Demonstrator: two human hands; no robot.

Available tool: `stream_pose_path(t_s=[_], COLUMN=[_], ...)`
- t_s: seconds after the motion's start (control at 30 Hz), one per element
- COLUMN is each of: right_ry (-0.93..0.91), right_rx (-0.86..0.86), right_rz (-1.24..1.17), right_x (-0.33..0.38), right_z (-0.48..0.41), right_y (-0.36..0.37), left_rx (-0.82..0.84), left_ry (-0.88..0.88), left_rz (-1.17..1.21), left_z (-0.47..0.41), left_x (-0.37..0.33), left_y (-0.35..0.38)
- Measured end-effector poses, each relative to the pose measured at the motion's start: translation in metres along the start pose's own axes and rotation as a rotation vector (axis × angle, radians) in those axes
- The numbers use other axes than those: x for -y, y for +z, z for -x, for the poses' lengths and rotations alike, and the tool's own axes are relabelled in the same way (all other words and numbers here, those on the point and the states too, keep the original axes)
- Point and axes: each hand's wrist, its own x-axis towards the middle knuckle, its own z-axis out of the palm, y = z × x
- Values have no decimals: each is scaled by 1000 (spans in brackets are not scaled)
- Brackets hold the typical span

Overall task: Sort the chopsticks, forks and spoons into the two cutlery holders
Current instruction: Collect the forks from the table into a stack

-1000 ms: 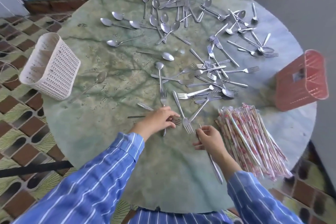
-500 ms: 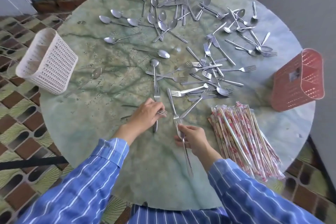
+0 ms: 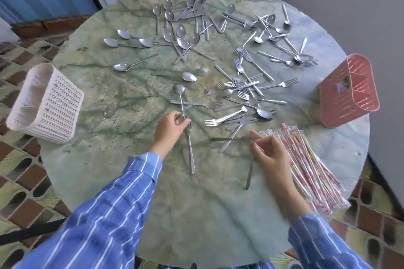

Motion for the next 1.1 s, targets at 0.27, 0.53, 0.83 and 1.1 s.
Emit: stream_pose_path(t_s=[0.27,0.53,0.83,1.1], right_ry=[16,258,475,392], right_rx=[-277,-361,-372,-322], right_rz=[-429,-781,-745,-432], right_x=[37,33,4,-3], right_z=[-16,-24,-21,-42], right_y=[12,44,53,38], left_rx=[208,465,356,247], left_ry=[23,74,-194,-222], left_rz=[-71,361,322,230], left_z=[-21,-14,-12,-8], left_x=[3,-9,-22,-39], left_y=[5,-15,26,53])
